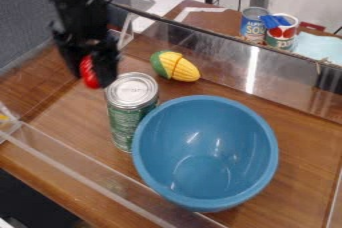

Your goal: Put the strawberry into the blue bowl

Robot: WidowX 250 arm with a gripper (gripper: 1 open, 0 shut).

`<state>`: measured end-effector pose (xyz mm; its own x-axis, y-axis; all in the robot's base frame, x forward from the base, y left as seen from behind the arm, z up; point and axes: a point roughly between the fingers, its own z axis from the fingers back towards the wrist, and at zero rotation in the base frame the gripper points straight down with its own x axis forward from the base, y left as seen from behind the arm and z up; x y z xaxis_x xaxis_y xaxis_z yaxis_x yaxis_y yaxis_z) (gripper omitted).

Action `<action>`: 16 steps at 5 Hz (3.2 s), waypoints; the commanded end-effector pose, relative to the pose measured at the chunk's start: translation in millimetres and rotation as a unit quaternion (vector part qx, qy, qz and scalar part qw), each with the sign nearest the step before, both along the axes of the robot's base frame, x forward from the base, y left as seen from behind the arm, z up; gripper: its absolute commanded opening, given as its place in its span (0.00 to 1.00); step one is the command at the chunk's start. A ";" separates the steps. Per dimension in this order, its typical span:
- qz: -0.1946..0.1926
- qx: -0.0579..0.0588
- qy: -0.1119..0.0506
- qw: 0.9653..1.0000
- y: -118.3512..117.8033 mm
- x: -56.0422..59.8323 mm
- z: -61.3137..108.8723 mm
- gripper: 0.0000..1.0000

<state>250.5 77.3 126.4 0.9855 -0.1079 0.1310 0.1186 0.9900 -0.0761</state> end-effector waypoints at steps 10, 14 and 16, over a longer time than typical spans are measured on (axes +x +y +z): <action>-0.057 0.060 -0.003 0.997 -145.0 -0.1 -82.2 1.00; -0.086 0.051 -0.026 0.995 -130.9 -5.7 -74.1 1.00; -0.142 0.051 -0.038 0.988 -119.5 -14.1 -73.6 1.00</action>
<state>231.4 -44.4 42.2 0.9094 -0.3933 0.1357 0.3929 0.9191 0.0308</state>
